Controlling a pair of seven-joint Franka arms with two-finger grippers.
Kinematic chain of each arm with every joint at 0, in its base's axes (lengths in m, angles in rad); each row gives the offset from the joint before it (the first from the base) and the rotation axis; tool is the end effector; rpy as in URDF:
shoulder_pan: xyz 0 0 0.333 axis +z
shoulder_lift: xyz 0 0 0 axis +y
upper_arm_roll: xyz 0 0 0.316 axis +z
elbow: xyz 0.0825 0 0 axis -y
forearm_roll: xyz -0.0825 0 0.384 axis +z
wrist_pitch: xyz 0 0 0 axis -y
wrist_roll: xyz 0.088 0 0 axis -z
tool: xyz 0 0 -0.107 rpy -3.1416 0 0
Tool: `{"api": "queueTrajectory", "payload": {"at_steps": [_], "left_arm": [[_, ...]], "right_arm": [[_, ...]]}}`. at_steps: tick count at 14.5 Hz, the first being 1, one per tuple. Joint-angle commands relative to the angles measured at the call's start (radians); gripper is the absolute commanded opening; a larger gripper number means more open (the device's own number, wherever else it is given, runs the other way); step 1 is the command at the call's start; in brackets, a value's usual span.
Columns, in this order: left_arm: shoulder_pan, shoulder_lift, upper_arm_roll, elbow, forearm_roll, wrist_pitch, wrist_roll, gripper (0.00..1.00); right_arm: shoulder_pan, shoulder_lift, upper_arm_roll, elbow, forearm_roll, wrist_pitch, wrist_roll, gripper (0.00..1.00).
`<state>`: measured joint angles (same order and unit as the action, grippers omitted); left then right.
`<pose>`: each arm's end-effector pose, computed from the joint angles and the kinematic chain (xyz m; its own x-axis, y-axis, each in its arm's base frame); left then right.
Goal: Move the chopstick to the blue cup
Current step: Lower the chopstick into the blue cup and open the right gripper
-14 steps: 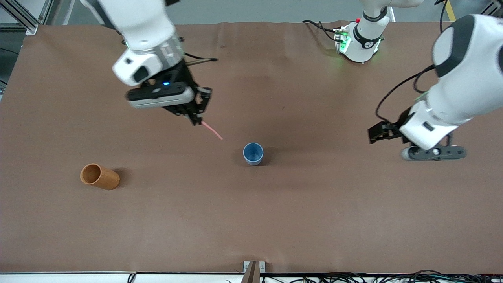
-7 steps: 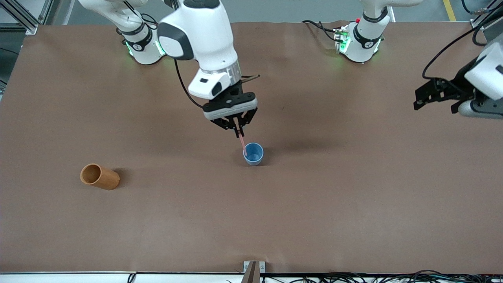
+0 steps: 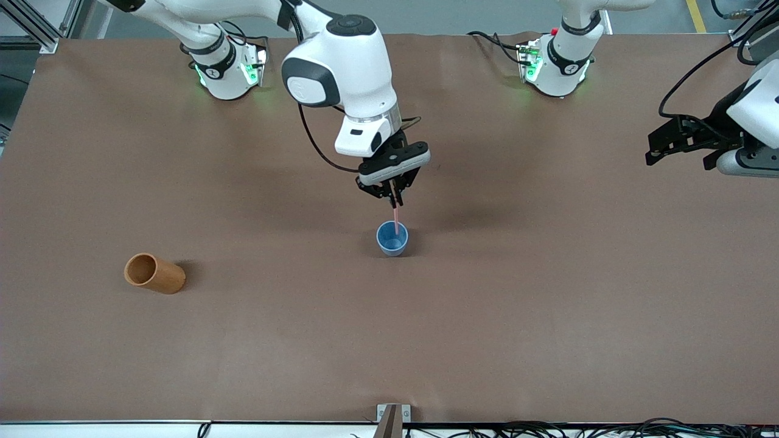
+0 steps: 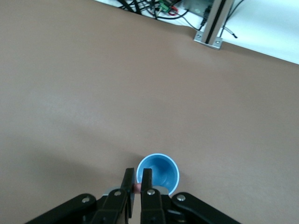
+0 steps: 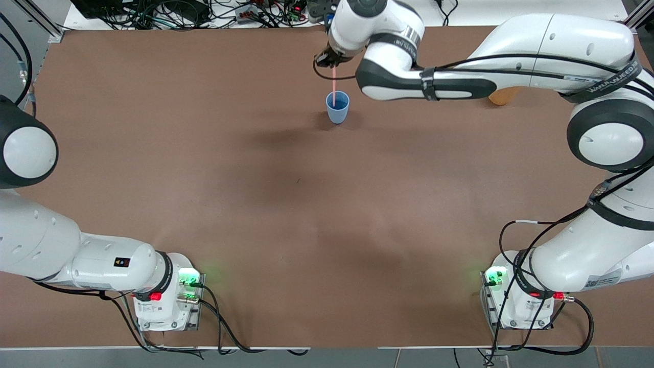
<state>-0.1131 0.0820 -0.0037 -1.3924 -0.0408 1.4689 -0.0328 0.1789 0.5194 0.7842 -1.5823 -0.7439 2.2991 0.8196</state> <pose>0.5654 -0.0710 0.6529 0.9961 -0.0880 -0.0068 -0.0877 -0.9953 0.0407 0.4840 0.5107 0.4428 0.8186 0.3548 0.4517 0.3997 -0.9166 -0.0044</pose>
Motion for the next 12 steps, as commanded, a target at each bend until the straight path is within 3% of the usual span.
{"api": "queueTrajectory", "payload": {"at_steps": [1,6,9,10,11,12], "left_arm": [[-0.005,-0.011,0.008,-0.013,0.004,0.002,0.014,1.00],[-0.006,-0.010,0.007,-0.017,0.004,0.004,0.013,1.00],[-0.014,-0.008,0.007,-0.019,0.004,0.005,0.013,1.00],[-0.014,-0.008,0.007,-0.020,0.004,0.007,0.010,1.00],[-0.011,-0.008,0.005,-0.020,0.004,0.007,0.010,1.00],[-0.011,-0.010,0.005,-0.026,0.004,0.008,0.010,1.00]], "right_arm": [[-0.019,0.013,0.010,-0.038,-0.080,0.039,0.023,0.07],[-0.016,0.054,0.010,-0.039,-0.121,0.040,0.023,0.17],[-0.022,0.059,0.010,-0.038,-0.121,0.042,0.023,0.32],[-0.025,0.059,0.010,-0.035,-0.121,0.042,0.023,0.41],[-0.027,0.057,0.012,-0.030,-0.121,0.040,0.021,0.61],[-0.033,0.054,0.012,-0.028,-0.121,0.040,0.020,0.89]]}}
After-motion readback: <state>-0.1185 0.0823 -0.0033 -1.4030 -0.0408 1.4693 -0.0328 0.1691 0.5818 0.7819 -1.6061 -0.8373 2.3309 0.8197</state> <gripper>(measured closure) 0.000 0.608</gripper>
